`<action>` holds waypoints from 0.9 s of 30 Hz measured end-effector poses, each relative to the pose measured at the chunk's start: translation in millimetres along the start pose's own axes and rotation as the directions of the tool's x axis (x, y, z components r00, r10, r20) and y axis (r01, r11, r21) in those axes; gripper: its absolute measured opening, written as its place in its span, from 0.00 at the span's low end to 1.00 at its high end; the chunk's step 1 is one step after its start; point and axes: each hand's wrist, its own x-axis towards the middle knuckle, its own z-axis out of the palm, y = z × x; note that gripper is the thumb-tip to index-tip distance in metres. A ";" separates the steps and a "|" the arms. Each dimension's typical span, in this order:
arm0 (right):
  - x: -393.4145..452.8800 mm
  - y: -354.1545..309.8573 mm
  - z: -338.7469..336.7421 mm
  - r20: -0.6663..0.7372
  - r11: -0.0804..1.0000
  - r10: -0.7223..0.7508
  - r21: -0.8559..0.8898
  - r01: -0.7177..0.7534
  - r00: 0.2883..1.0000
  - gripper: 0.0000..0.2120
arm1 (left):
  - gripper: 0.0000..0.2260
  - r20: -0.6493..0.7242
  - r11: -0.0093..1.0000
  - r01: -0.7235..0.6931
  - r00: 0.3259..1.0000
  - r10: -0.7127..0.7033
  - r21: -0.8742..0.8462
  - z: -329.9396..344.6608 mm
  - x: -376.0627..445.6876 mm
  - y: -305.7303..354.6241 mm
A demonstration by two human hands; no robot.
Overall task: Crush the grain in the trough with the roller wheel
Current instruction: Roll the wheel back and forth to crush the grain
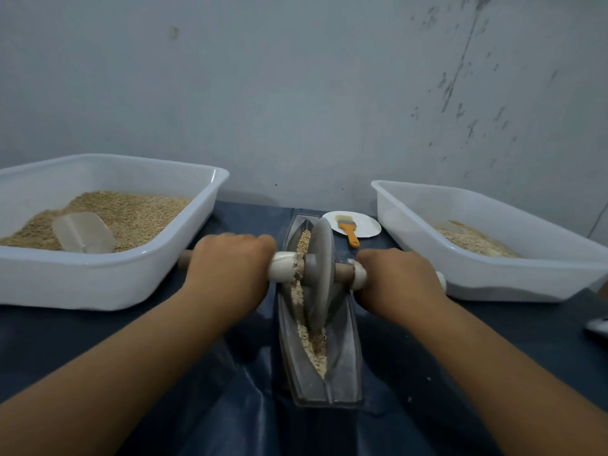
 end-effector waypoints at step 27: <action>17.7 -3.5 7.9 -0.043 1.000 -0.002 0.015 0.002 0.999 0.04 | 0.06 0.055 1.000 0.020 0.998 -0.021 0.004 8.7 11.4 0.2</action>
